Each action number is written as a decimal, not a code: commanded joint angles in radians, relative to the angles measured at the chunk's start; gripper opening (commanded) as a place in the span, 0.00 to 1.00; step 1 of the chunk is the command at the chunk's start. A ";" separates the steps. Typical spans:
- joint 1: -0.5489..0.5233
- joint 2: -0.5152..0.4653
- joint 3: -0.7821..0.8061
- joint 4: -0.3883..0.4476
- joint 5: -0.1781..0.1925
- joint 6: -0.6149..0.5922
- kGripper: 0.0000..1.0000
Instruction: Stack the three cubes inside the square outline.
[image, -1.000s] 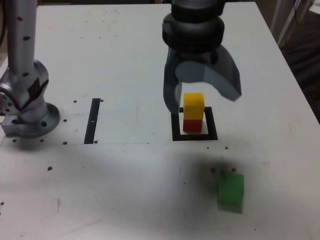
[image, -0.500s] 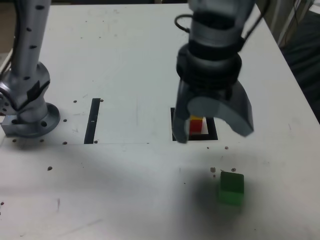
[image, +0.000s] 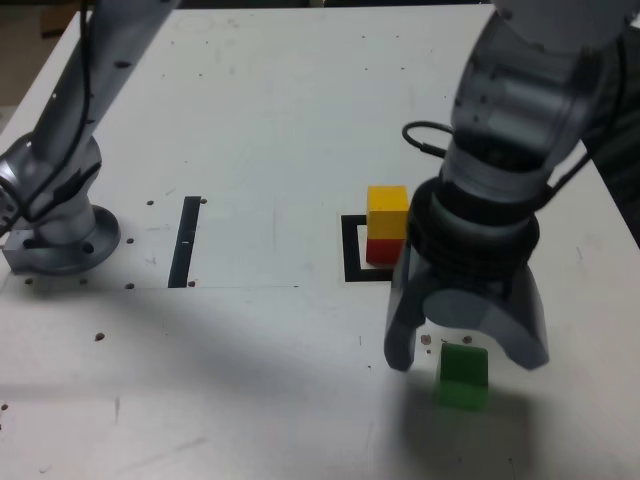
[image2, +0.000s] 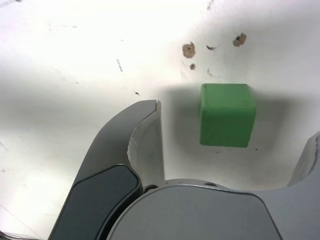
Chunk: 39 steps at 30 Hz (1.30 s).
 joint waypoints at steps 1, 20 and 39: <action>-0.001 0.018 -0.011 0.004 -0.007 0.001 0.97; -0.001 0.119 -0.082 0.011 -0.038 0.014 0.75; -0.003 0.123 -0.103 0.019 -0.024 0.014 0.24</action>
